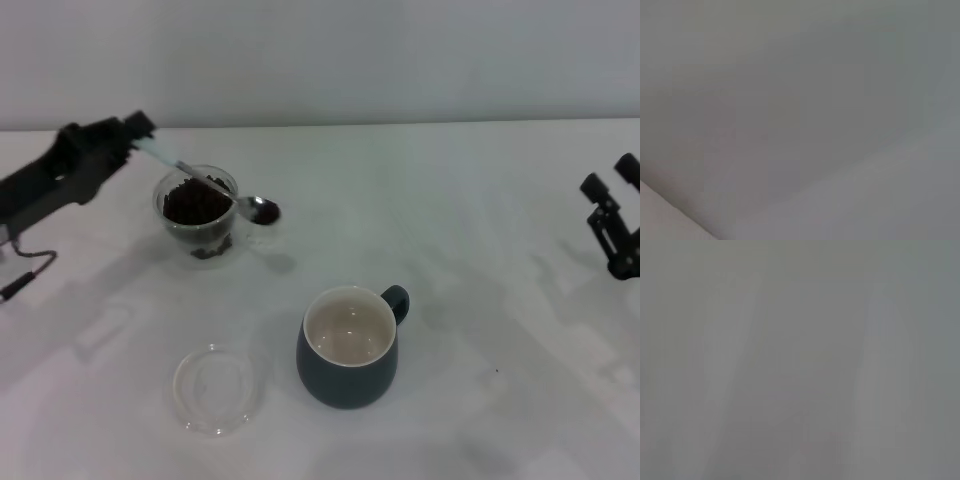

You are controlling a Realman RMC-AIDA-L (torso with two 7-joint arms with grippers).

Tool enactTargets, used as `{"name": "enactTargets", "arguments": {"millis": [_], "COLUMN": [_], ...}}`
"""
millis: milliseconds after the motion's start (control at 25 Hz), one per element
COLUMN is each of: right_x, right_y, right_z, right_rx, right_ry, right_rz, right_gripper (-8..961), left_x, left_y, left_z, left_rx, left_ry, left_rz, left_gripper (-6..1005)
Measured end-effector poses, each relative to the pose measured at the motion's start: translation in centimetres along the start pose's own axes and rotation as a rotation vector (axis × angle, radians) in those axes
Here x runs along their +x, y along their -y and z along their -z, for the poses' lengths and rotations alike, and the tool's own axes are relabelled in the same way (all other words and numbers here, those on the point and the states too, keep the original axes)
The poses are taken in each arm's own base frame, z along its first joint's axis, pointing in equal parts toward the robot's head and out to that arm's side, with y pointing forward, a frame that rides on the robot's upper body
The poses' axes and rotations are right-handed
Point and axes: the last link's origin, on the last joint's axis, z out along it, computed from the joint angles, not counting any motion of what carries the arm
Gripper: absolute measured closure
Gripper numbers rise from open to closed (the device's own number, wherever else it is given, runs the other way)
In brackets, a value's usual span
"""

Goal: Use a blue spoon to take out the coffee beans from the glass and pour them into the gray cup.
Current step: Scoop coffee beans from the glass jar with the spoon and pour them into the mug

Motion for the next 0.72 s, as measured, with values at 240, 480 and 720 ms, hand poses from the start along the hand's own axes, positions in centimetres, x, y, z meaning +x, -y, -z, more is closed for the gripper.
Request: {"name": "enactTargets", "arguments": {"millis": [240,480,720], "right_x": [-0.7,-1.0,-0.9], "right_y": [1.3,1.9,2.0], "right_z": [0.5,1.1,1.5], "right_rx": [0.080,0.119,0.133], "right_ry": [0.046,0.061,0.057], "right_rz": [0.009,0.013,0.012], "right_gripper": [560,560,560], "left_x": [-1.8,-3.0,-4.1], "left_y": [-1.2,-1.4,-1.4], "left_z": [-1.8,-2.8,-3.1], "left_rx": [-0.053,-0.055,-0.047], "left_ry": [0.128,0.209,0.258], "left_rz": [-0.014,-0.021,-0.039], "left_gripper": [868,868,867]}}
